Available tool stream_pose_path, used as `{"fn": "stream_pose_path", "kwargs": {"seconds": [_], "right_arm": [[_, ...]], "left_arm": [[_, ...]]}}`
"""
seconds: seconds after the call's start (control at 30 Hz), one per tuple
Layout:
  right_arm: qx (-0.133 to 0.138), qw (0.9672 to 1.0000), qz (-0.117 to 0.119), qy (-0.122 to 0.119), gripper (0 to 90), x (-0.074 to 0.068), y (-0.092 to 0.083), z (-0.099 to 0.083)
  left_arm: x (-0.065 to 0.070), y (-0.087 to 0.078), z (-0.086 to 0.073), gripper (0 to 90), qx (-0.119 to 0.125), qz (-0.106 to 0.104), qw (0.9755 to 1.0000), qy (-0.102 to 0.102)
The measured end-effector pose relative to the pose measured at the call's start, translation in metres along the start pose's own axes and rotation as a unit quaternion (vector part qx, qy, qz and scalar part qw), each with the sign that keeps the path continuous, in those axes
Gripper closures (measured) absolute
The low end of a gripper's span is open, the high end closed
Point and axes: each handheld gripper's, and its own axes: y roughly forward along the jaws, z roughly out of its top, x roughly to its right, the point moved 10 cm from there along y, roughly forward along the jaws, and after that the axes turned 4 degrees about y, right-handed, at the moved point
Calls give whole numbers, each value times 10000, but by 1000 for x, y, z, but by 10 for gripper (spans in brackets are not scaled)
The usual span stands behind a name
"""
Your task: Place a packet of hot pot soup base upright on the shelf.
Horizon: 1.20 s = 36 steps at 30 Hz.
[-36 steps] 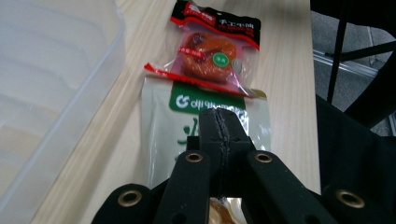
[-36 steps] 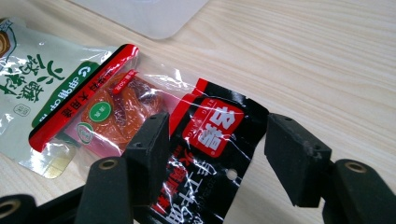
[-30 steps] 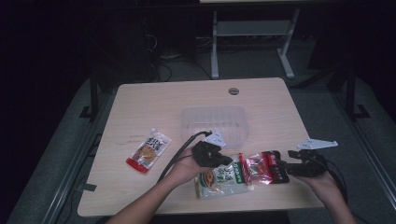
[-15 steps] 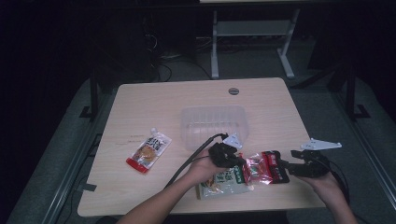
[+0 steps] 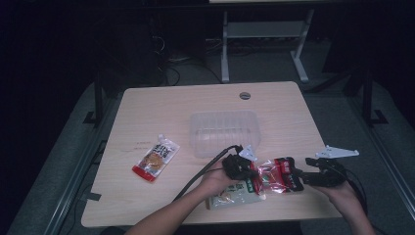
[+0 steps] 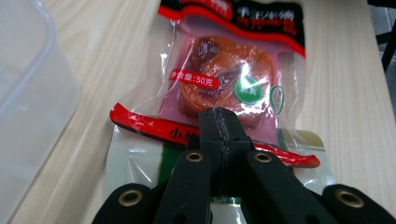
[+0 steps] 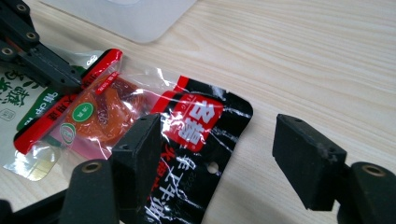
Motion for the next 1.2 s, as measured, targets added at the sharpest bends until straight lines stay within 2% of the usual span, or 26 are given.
{"fn": "stream_pose_path", "kwargs": {"seconds": [0.2, 0.4, 0.5, 0.73, 0.8, 0.93, 1.07, 1.1, 1.13, 1.2], "right_arm": [[-24, 9999, 103, 38, 296, -2, -1, -1], [-190, 9992, 313, 185, 259, -5, 5, -5], [-330, 9984, 403, 223, 246, -5, 10, -9], [-338, 9959, 733, 406, 246, -7, 17, -10], [-359, 9955, 760, 436, 247, -7, 19, -10], [-437, 9933, 943, 501, 249, -9, 26, -13], [-534, 9892, 1162, 715, 256, -12, 32, -14], [-534, 9892, 1162, 715, 256, -12, 32, -14], [-545, 9864, 1330, 796, 284, -15, 33, -14], [-555, 9848, 1448, 788, 297, -19, 32, -14]], "left_arm": [[1, 1, -1, 898, -28, 56, 10000, -25], [1, 3, -5, 899, -232, 106, 9997, -12], [1, 3, -5, 899, -234, 108, 9997, -36], [2, 3, -5, 900, -207, 127, 9997, -104], [2, 3, -5, 900, -208, 127, 9997, -103], [2, 3, -5, 900, -204, 140, 9997, -87], [2, 4, -5, 900, -210, 169, 9996, -59], [2, 4, -5, 900, -210, 169, 9996, -59], [2, 4, -5, 900, -207, 181, 9996, -59], [2, 3, -5, 900, -219, 194, 9996, -52]]}}
